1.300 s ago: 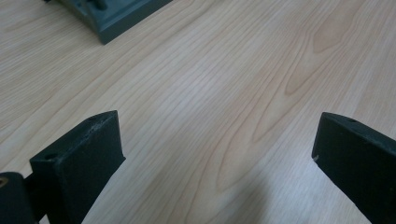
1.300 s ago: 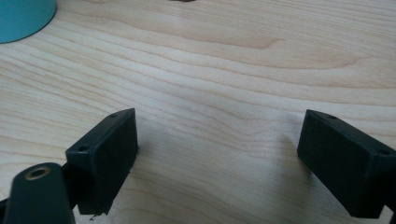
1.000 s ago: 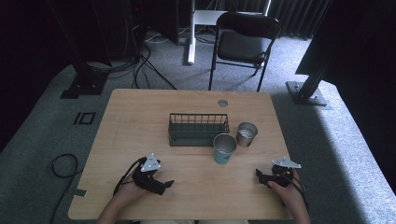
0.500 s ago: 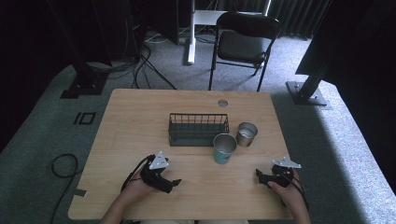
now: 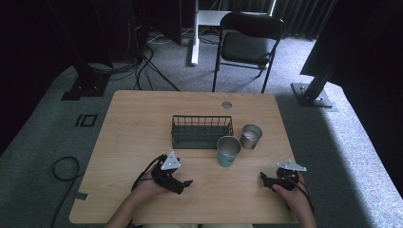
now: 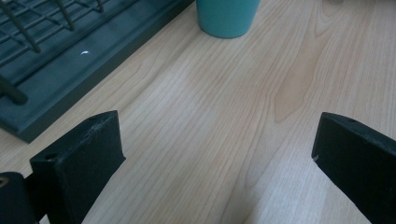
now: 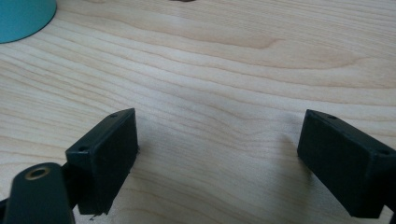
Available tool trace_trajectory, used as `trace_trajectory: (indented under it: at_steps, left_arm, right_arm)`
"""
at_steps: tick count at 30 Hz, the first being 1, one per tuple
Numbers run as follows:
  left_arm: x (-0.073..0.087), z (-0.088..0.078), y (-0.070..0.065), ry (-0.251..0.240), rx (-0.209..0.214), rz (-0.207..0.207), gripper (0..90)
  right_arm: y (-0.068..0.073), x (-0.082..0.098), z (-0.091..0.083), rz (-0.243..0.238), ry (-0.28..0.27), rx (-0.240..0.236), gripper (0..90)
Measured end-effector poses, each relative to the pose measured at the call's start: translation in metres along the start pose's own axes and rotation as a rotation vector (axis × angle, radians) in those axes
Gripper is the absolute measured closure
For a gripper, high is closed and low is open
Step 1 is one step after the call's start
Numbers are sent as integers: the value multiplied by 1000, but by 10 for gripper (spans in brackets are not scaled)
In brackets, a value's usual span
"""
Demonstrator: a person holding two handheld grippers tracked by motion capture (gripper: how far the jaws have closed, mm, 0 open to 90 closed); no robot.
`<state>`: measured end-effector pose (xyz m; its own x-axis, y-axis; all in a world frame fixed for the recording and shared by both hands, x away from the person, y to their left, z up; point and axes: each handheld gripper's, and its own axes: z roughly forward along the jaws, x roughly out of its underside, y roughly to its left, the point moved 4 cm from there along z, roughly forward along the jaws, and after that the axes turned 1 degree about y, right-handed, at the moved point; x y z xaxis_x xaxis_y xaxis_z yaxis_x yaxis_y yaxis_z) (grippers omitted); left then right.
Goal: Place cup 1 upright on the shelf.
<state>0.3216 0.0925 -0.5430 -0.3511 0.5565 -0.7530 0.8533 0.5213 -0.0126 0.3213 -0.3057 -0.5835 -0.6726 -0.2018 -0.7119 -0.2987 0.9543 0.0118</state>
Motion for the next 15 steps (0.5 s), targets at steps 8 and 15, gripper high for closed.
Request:
trace_trajectory:
  at_steps: [8,15]
  left_arm:
    - [-11,9,-4,-9,21,5,25]
    - [-18,20,-10,-14,39,11,25]
  right_arm:
    - [0,0,0,-1,0,0,118]
    - [0,0,0,0,0,0,118]
